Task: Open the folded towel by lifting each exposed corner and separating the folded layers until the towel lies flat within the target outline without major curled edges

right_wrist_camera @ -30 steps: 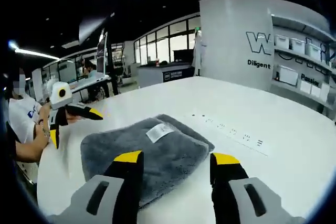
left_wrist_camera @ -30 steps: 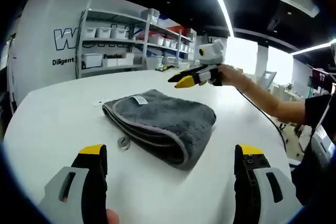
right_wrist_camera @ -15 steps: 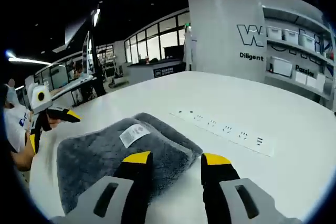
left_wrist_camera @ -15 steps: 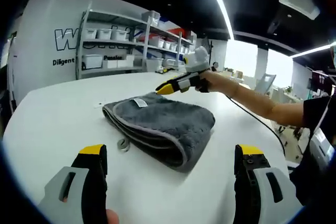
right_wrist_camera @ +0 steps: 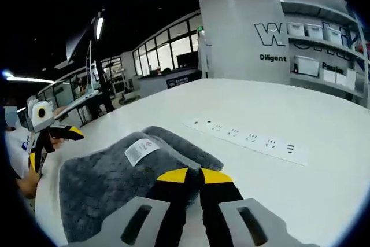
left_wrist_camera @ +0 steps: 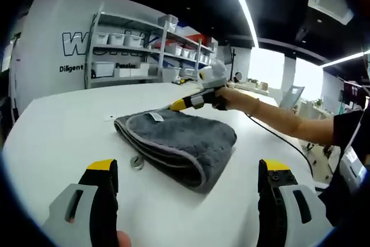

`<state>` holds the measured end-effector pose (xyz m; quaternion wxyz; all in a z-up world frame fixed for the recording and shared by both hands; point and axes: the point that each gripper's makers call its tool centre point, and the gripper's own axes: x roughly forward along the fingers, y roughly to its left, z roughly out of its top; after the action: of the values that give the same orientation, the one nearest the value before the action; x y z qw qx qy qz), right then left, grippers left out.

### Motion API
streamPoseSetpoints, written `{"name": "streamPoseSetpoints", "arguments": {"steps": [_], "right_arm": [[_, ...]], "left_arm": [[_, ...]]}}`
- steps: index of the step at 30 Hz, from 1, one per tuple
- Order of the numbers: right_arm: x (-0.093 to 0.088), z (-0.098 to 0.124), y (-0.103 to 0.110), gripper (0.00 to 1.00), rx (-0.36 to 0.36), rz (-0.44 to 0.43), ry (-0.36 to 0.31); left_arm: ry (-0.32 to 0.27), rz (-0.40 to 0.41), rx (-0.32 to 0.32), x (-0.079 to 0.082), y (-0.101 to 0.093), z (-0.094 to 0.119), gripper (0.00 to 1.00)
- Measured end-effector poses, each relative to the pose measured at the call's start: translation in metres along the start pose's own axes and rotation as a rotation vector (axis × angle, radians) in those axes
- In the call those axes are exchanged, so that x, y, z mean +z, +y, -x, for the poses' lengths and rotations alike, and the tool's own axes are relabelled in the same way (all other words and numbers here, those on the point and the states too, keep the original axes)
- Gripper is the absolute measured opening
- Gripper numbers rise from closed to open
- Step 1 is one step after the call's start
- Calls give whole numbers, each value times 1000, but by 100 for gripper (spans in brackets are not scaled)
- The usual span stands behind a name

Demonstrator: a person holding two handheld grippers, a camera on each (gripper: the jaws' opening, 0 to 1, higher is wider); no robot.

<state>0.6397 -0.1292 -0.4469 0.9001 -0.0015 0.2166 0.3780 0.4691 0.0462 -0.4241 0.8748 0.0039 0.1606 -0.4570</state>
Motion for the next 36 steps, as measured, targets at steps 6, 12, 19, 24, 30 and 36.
{"name": "streamPoseSetpoints", "arguments": {"steps": [6, 12, 19, 24, 30, 36], "right_arm": [[10, 15, 17, 1, 45, 18, -37], [20, 33, 39, 0, 98, 64, -65], [20, 57, 72, 0, 161, 131, -79], [18, 74, 93, 0, 202, 176, -87], [8, 93, 114, 0, 248, 214, -87], [-11, 107, 132, 0, 287, 279, -53]], "left_arm": [[-3, -1, 1, 0, -1, 1, 100], [-7, 6, -1, 0, 0, 0, 100], [-9, 7, 0, 0, 1, 1, 100], [-9, 6, -1, 1, 1, 1, 100], [-36, 13, -9, 5, -4, 3, 100], [-40, 9, -5, 6, -3, 4, 100]]}}
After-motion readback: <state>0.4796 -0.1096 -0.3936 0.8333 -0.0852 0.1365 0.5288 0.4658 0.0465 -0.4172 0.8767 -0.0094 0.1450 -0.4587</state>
